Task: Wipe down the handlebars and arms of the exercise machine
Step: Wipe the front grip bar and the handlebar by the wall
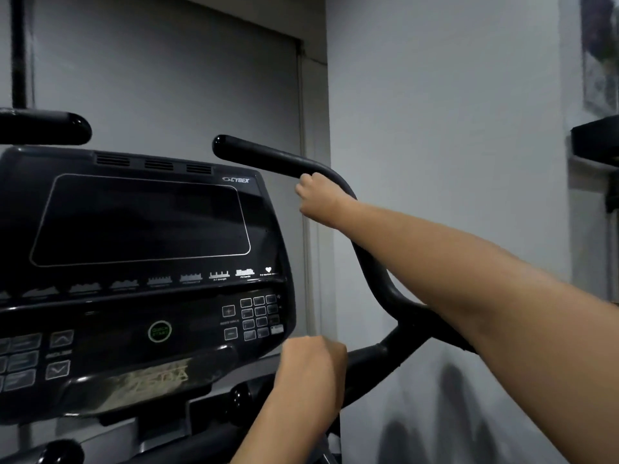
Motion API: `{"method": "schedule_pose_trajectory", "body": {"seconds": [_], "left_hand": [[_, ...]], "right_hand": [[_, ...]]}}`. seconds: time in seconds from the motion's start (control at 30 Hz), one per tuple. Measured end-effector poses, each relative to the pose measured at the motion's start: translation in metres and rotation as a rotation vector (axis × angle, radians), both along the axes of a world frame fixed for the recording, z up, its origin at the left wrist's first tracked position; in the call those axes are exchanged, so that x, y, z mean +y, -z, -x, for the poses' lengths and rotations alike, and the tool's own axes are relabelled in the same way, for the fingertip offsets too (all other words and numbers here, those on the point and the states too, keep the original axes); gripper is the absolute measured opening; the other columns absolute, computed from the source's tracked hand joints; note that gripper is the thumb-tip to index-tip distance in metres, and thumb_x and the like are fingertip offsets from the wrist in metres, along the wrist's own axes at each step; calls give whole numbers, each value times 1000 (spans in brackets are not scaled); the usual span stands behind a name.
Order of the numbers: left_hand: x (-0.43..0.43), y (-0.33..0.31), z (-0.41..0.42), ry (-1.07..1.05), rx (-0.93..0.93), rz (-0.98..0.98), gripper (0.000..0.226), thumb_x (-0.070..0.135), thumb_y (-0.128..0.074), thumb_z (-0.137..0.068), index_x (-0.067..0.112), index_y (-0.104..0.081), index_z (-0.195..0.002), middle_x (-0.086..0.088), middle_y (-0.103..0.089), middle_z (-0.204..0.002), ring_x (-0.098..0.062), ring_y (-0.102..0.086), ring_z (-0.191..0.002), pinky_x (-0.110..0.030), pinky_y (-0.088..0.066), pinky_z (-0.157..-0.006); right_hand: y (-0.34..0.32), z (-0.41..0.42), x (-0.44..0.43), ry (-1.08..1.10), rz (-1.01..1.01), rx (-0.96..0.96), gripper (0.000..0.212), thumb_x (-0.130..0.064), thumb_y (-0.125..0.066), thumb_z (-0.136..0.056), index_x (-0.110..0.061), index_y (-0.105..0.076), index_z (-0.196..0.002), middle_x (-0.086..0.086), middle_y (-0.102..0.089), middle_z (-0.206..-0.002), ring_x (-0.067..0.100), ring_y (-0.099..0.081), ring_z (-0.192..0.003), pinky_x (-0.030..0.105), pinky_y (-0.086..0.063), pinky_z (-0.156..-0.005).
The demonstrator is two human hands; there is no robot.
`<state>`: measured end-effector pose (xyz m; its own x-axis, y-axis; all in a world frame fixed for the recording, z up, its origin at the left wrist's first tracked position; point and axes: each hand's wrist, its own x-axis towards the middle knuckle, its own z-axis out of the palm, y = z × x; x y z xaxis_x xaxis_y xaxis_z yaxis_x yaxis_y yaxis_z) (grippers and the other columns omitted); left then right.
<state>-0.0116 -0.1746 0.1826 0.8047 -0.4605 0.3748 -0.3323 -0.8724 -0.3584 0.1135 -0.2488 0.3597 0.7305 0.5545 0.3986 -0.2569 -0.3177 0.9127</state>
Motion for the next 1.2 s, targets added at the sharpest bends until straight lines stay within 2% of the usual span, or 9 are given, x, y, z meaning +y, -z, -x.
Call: {"method": "schedule_pose_trajectory", "body": {"seconds": [0.07, 0.17, 0.37, 0.5, 0.67, 0.9, 1.0, 1.1, 1.2], "left_hand": [[2, 0, -3, -5, 7, -5, 27, 18, -52, -91, 19, -60, -117, -5, -64, -109, -27, -61, -103, -23, -31, -63], [5, -1, -4, 5, 6, 32, 28, 18, -52, -91, 20, -61, -117, -6, -65, -108, -28, -61, -102, -21, -24, -52], [8, 1, -5, 6, -22, 16, 31, 22, -54, -90, 27, -57, -121, -2, -63, -109, -25, -59, -103, -26, -31, -69], [7, 1, -6, 14, -24, 19, 32, 24, -51, -92, 28, -56, -123, -3, -63, -111, -25, -58, -106, -26, -31, -69], [9, 2, -6, 16, -53, 29, 34, 26, -48, -94, 31, -55, -126, -2, -63, -112, -26, -57, -107, -27, -32, -70], [7, 5, -6, -11, -56, 17, 34, 16, -51, -92, 28, -57, -123, -1, -64, -107, -23, -61, -101, -26, -32, -67], [7, 6, -4, -2, -65, 14, 33, 17, -53, -91, 27, -57, -122, -2, -64, -106, -23, -61, -100, -27, -33, -67], [7, 7, -4, -8, -63, 11, 30, 18, -55, -90, 25, -58, -120, -2, -64, -107, -23, -61, -102, -26, -33, -67], [3, 7, -5, -34, -83, -14, 28, 16, -51, -93, 24, -59, -118, -2, -63, -107, -23, -61, -101, -26, -33, -67]], "right_hand": [[6, -12, 4, 172, -64, -50, 26, -4, -51, -84, -14, -63, -105, 6, -56, -106, 27, -45, -93, 31, -35, -60], [25, -15, 7, 379, -151, -39, 26, 7, -37, -68, -3, -57, -81, 7, -56, -86, 24, -38, -71, 27, -37, -57], [87, -6, 1, 671, -142, -12, 17, -13, -41, -86, -5, -48, -73, 11, -43, -71, 22, -32, -70, 28, -27, -47], [66, 3, 2, 469, -219, -22, 19, 10, -31, -66, 0, -46, -70, 13, -45, -76, 24, -34, -74, 29, -27, -49], [70, 25, -13, 292, -170, 28, 35, 6, -41, -76, 1, -58, -106, 17, -46, -115, 33, -43, -103, 29, -37, -54], [80, 39, -31, 151, -248, 196, 33, 0, -51, -86, -7, -56, -118, 14, -45, -121, 31, -43, -110, 27, -46, -78], [64, 44, -43, -1, -220, 229, 28, 5, -46, -88, -6, -60, -110, 12, -45, -118, 31, -42, -109, 29, -35, -69], [77, 51, -66, 20, -154, 368, 24, 7, -42, -89, -8, -60, -95, 11, -42, -109, 26, -38, -91, 28, -35, -60], [87, 56, -81, -10, -151, 556, 24, -11, -43, -97, -7, -62, -110, 6, -45, -120, 25, -41, -97, 34, -46, -74]]}}
